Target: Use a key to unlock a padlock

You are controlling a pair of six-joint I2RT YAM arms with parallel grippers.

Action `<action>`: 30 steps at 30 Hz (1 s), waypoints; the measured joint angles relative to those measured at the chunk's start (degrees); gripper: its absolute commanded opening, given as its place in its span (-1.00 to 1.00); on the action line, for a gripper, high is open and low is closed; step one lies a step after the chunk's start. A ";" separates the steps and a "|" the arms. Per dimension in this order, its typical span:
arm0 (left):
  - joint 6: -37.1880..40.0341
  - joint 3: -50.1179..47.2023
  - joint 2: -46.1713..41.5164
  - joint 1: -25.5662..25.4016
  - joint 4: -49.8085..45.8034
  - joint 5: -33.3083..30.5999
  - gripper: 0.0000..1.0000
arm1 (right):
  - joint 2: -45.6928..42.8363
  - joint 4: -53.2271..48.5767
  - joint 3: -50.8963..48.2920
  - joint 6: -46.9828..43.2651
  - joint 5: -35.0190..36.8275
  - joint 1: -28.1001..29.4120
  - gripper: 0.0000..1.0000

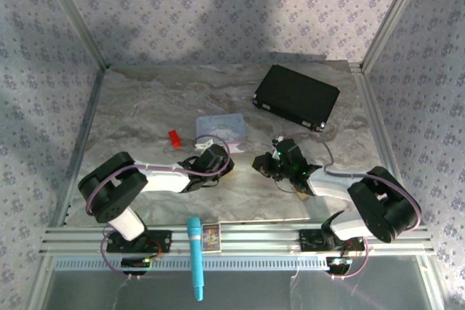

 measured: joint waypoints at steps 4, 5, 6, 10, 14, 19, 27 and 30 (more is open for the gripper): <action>-5.20 -1.97 -0.20 0.00 4.26 -0.02 -0.76 | 2.75 3.72 0.00 4.24 -1.18 0.61 -1.00; -6.32 -2.45 -0.24 0.00 5.25 -0.02 -0.76 | 3.69 5.07 0.00 5.44 -1.60 0.79 -1.00; -7.50 -2.93 -0.26 0.00 6.25 -0.09 -0.76 | 4.68 6.45 0.00 6.58 -1.95 1.01 -1.00; -11.32 -4.15 -0.39 -0.02 9.09 -0.57 -0.78 | 9.62 12.81 -0.07 11.08 -3.28 1.90 -1.00; -13.99 -5.05 -0.55 -0.13 10.88 -1.29 -0.80 | 13.88 19.34 -0.81 14.64 -4.42 1.90 -1.00; -16.59 -6.38 -0.55 -0.13 13.53 -2.14 -0.85 | 14.71 23.08 -1.09 16.63 -5.33 1.90 -1.00; -18.29 -6.84 -0.55 -0.35 14.67 -3.32 -0.86 | 15.96 26.36 -1.57 18.78 -6.10 2.45 -1.00; -18.34 -6.93 -0.55 -0.39 14.62 -3.78 -0.86 | 17.03 27.89 -1.86 19.43 -6.08 2.64 -1.00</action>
